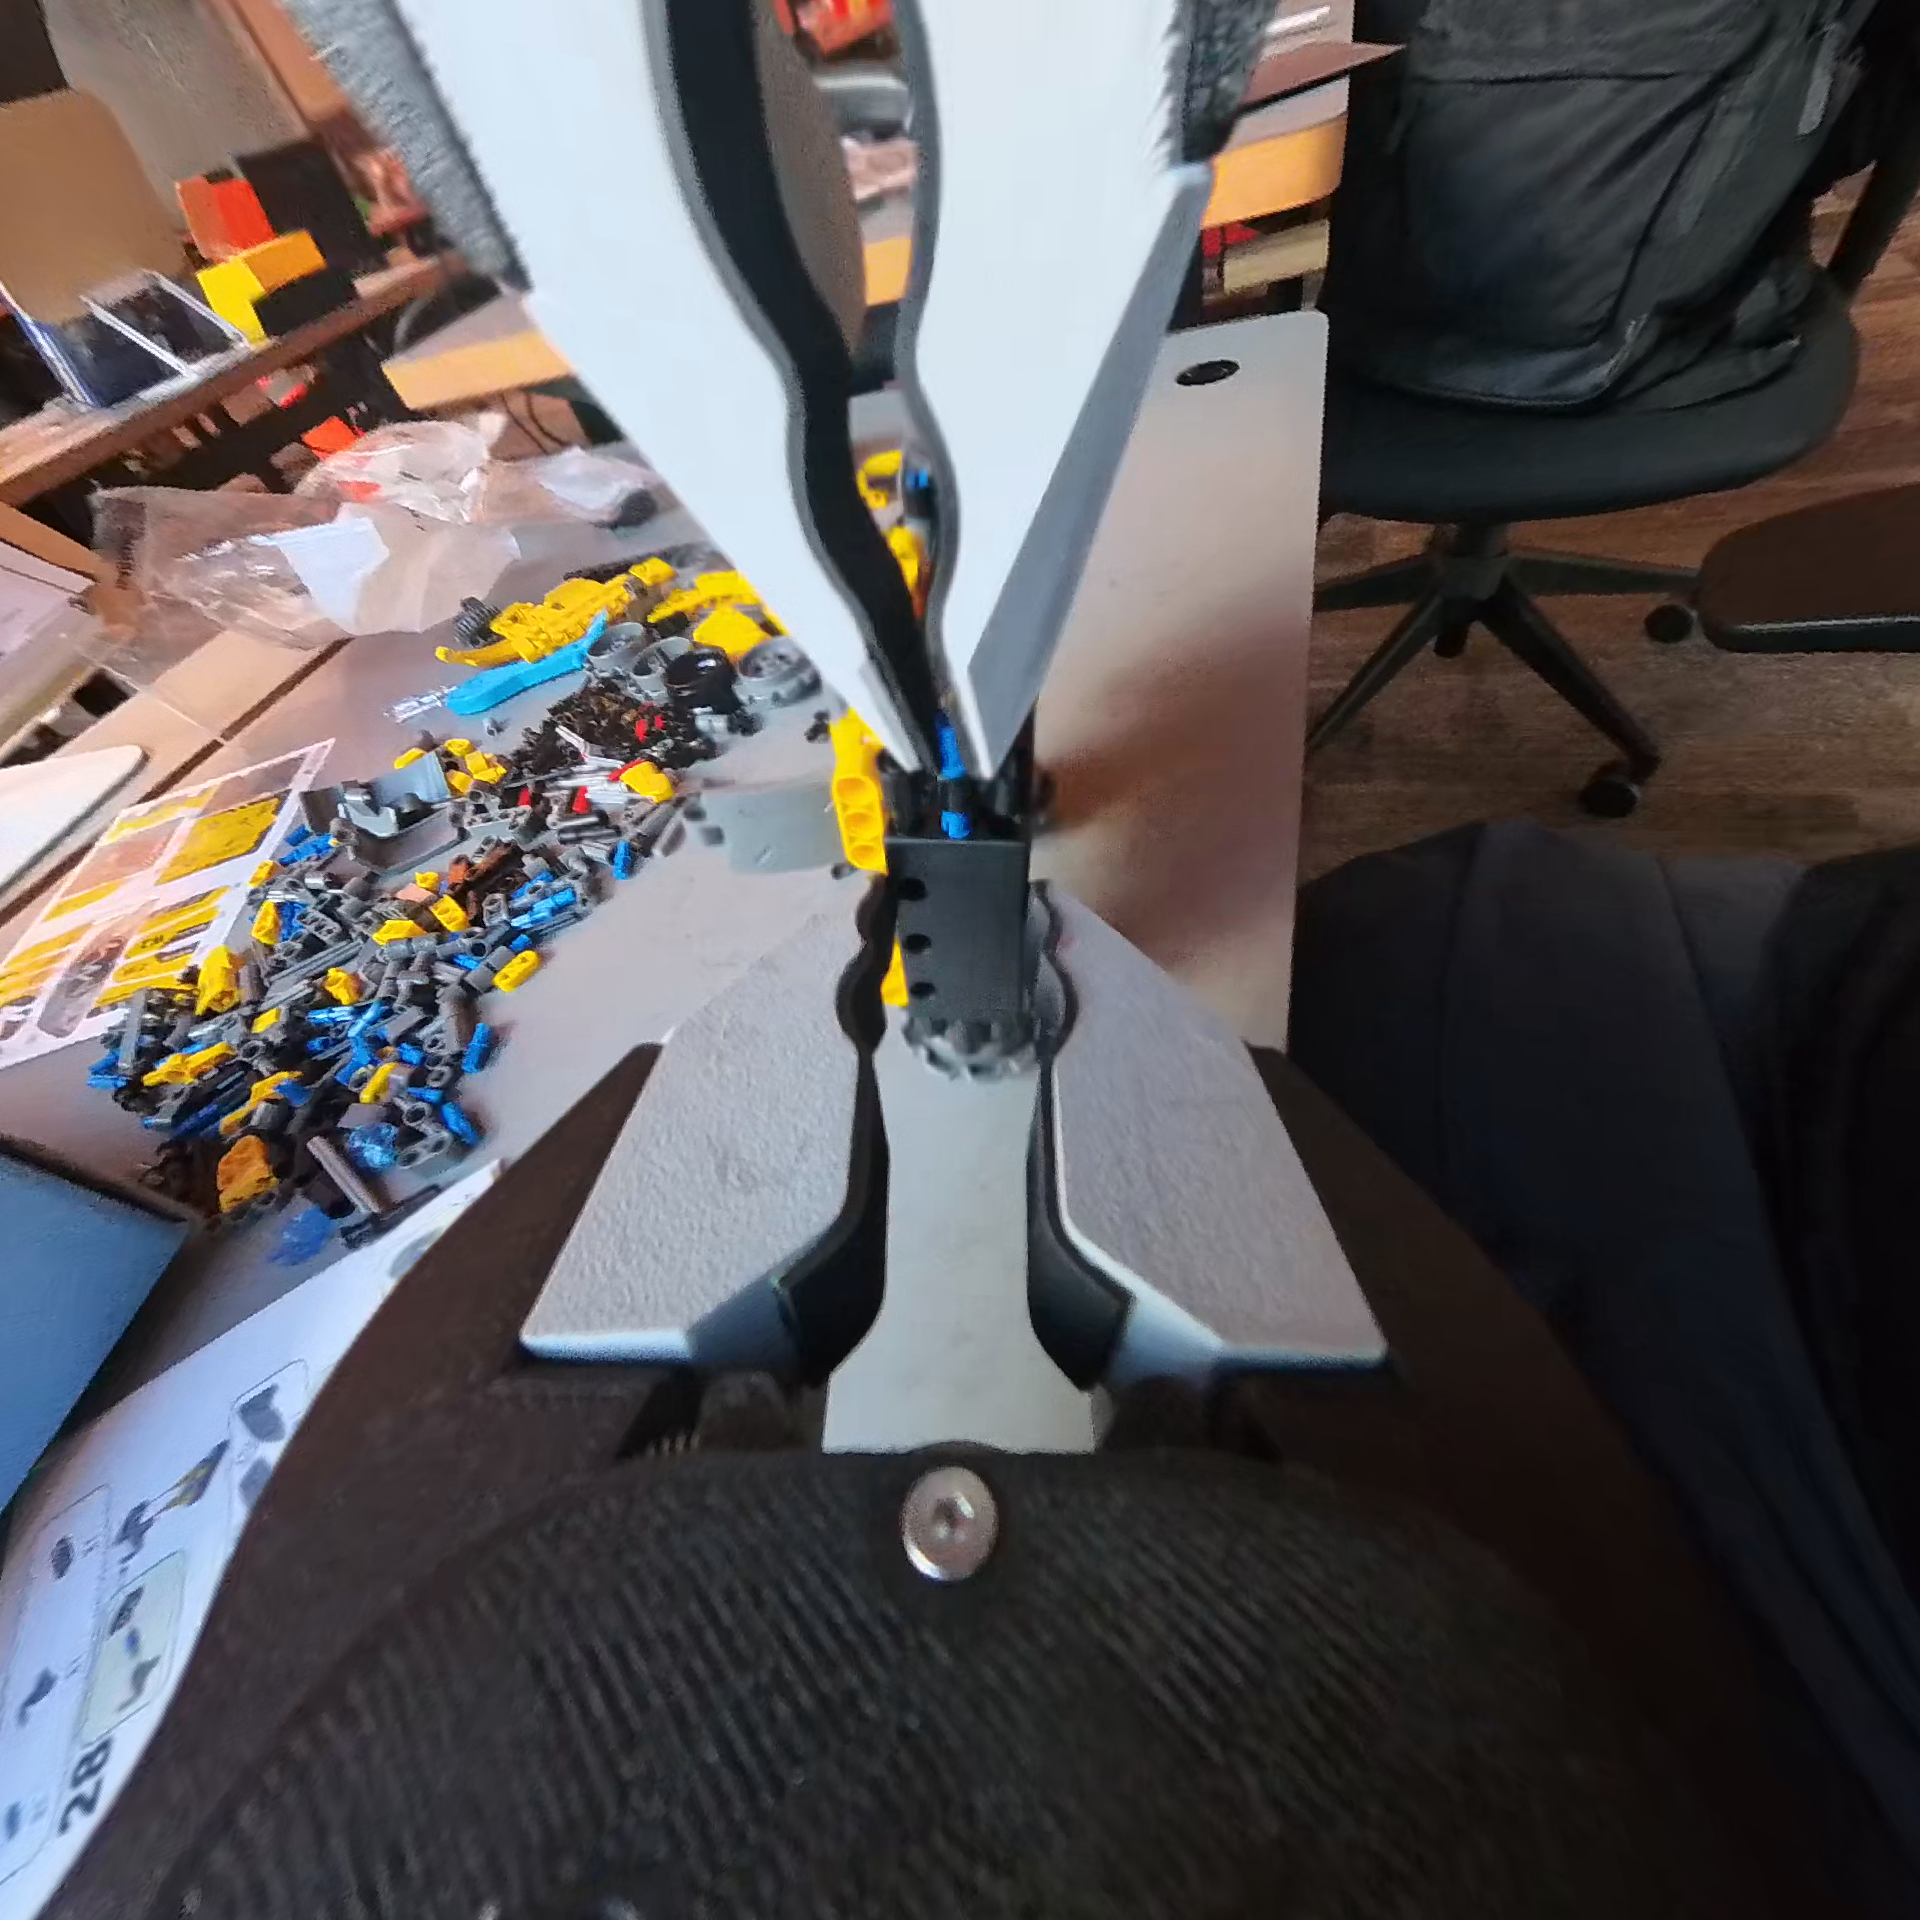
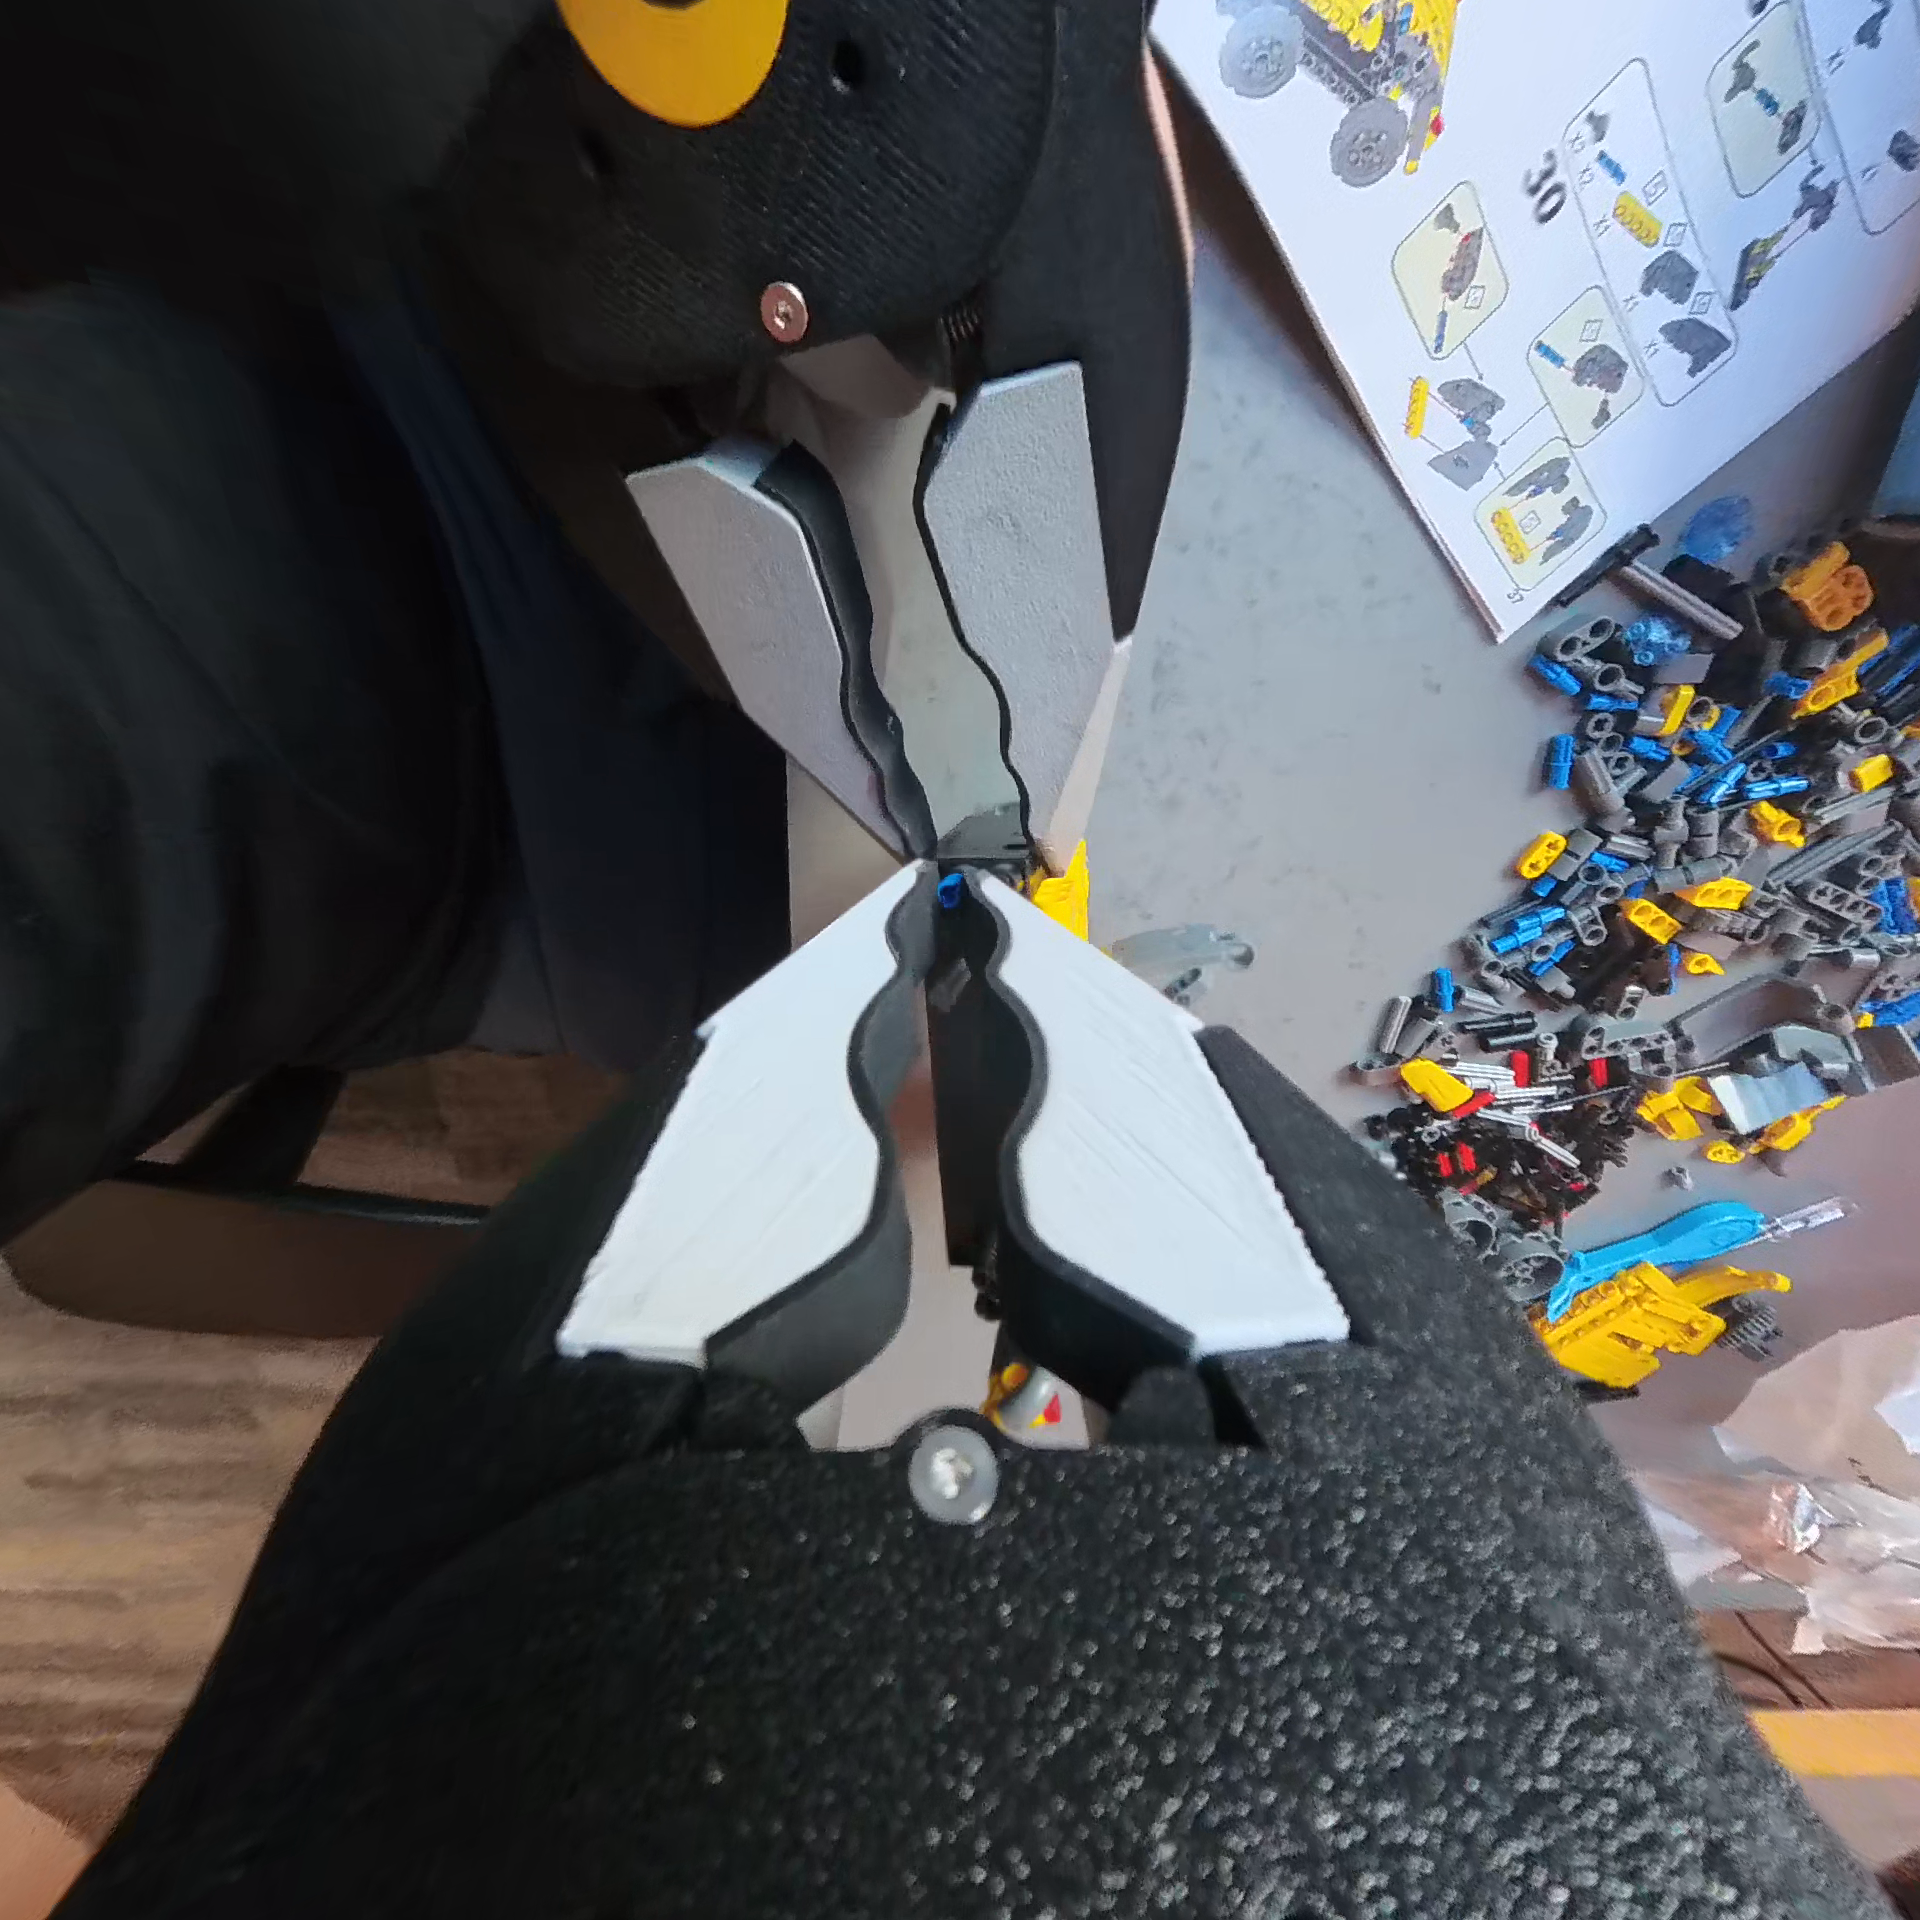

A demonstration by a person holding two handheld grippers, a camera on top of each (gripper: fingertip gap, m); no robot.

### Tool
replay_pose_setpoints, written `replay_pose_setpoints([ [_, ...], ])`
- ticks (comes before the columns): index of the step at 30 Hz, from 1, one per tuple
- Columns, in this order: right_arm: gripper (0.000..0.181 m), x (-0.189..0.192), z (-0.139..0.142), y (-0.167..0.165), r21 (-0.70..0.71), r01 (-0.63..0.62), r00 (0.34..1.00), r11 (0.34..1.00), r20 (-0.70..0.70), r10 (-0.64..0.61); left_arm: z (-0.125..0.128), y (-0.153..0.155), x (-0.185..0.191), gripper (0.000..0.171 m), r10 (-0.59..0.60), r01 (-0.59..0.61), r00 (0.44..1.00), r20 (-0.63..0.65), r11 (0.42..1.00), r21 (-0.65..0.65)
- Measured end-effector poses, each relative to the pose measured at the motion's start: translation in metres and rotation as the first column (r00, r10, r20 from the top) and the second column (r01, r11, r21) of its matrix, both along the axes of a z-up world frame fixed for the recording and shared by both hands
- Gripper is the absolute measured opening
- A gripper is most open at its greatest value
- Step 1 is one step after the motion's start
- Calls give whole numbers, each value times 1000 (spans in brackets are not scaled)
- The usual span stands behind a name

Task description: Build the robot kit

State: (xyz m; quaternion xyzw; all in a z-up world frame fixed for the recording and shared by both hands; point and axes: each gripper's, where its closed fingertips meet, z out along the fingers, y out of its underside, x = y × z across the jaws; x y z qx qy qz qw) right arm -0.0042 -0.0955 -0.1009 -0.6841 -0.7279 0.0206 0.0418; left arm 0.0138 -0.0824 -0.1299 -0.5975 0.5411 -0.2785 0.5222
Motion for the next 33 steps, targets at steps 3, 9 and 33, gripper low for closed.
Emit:
replay_pose_setpoints([
  [3,4,2,6,3,74,-8,996,997,-90,14,8,1,-3,21,14,-15,999,33,999,52],
  [9,5,7,19,-9,194,29,954,981,-298,31,23,-13,-6,21,-12,0,999,51,975,220],
  [33,15,16,36,-13,255,155,845,954,-535,6,21,-9,6,22,18,-37,993,119,986,162],
])
